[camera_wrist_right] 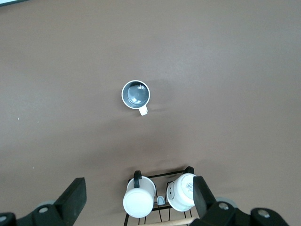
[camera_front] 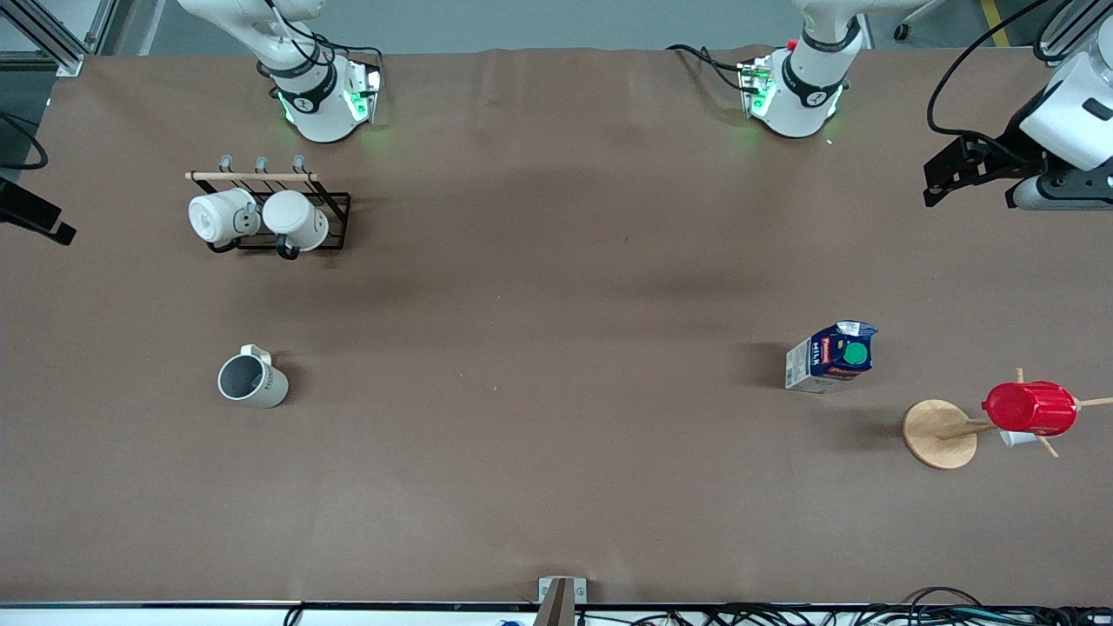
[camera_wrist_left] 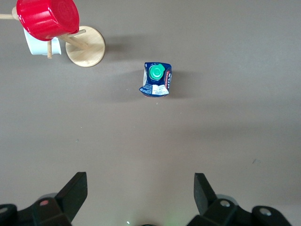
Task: Place cup and milk on table
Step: 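Move the left gripper down toward the blue milk carton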
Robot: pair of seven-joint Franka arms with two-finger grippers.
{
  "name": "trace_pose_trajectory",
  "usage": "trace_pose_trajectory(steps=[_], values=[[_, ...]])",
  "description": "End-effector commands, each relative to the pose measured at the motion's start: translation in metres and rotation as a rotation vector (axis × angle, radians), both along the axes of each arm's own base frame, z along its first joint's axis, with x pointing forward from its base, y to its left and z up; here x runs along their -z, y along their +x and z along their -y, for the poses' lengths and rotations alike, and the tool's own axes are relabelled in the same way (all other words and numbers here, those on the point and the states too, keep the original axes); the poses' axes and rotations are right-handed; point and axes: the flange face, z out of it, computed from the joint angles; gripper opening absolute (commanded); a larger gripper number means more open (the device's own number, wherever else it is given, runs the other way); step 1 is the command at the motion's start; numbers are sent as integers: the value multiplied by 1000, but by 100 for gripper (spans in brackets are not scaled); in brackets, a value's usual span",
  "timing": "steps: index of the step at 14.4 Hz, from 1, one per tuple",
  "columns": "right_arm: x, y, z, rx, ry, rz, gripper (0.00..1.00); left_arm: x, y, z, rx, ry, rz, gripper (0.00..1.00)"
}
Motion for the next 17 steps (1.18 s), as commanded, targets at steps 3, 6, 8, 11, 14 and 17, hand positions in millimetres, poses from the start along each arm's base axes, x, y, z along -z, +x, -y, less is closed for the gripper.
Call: trace_pose_trajectory(steps=[3, 6, 8, 11, 14, 17], values=[[-5, 0, 6, -134, -25, 9, 100, -1, 7, -5, 9, 17, 9, 100], [-7, 1, 6, -125, -23, 15, 100, 26, 34, -6, 12, 14, -26, 100], [-16, 2, 1, -133, -26, 26, 100, 52, 51, -7, 10, 4, -2, 100], [-13, -2, 7, -127, -20, -4, 100, 111, 69, -3, 21, -8, 49, 100], [-7, -7, 7, -124, -10, -56, 100, 167, 87, -2, 27, -20, 50, 100], [-5, -8, 19, -111, -4, -61, 100, 220, 95, 0, 33, -25, 2, 100]])
